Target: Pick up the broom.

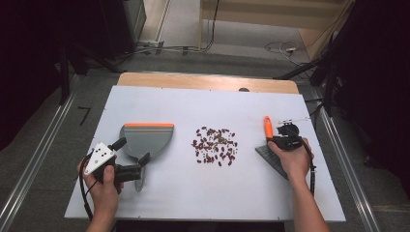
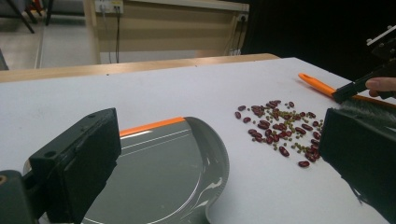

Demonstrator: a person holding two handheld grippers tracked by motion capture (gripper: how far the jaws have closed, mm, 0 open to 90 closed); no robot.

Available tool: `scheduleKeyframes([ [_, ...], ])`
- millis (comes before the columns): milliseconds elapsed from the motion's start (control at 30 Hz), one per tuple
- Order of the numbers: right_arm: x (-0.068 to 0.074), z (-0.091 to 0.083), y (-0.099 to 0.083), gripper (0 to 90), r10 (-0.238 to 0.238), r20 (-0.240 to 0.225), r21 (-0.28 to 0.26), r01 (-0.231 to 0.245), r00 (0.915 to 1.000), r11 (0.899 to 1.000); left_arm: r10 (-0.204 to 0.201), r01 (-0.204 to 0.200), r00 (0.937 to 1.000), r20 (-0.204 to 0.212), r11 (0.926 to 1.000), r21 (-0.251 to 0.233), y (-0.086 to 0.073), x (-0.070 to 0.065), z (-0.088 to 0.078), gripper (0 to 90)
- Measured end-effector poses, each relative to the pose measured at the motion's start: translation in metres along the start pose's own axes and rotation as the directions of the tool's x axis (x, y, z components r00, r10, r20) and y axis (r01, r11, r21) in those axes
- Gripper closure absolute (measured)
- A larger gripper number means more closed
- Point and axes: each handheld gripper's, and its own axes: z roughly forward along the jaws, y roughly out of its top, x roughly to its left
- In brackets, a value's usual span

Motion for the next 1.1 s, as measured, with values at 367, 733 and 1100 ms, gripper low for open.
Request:
scheduleKeyframes([
  [367,-0.005,-0.017,-0.017,67.3,0.005,-0.040,-0.181,-0.013,0.9992,0.983,0.013,-0.013,0.9998,0.013,0.9999,-0.009,0.002,-0.002,-0.003,0.0],
  [733,-0.016,-0.047,-0.041,68.2,0.033,-0.105,-0.386,-0.071,0.9940,0.920,0.028,-0.027,0.9988,0.041,0.9994,-0.021,0.006,-0.011,0.002,0.0],
  [1100,-0.018,-0.078,-0.049,68.9,0.058,-0.129,-0.544,-0.119,0.9900,0.831,0.045,-0.043,0.9958,0.079,0.9987,-0.028,0.010,-0.020,0.009,0.0],
])
